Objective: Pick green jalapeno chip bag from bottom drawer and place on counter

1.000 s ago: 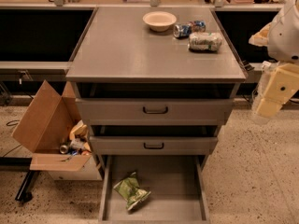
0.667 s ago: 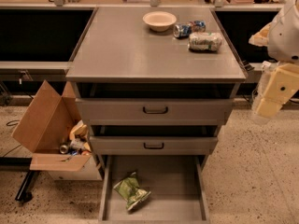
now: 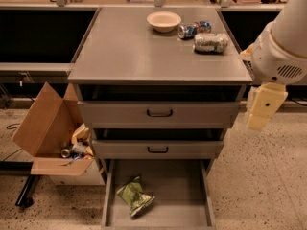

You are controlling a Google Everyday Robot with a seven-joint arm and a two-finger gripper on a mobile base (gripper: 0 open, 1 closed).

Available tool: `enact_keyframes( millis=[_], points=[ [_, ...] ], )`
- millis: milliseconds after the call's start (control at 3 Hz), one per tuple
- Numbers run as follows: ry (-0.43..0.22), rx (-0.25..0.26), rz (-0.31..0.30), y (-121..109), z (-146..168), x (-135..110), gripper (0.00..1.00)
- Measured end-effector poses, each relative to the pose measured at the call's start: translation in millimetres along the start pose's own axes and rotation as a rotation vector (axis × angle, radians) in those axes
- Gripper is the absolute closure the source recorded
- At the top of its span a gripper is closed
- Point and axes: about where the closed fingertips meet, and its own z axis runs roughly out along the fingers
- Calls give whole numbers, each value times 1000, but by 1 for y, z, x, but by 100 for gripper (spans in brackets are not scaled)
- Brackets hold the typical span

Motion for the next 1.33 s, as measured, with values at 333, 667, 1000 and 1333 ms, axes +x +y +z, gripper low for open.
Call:
enact_keyframes(
  millis=[333, 667, 1000, 1333],
  points=[
    [0, -33, -20, 6, 40, -3, 0],
    [-40, -79, -4, 24, 87, -8, 0],
    [-82, -143, 2, 44, 140, -12, 0],
    [-83, -154, 1, 45, 150, -14, 0]
  ],
)
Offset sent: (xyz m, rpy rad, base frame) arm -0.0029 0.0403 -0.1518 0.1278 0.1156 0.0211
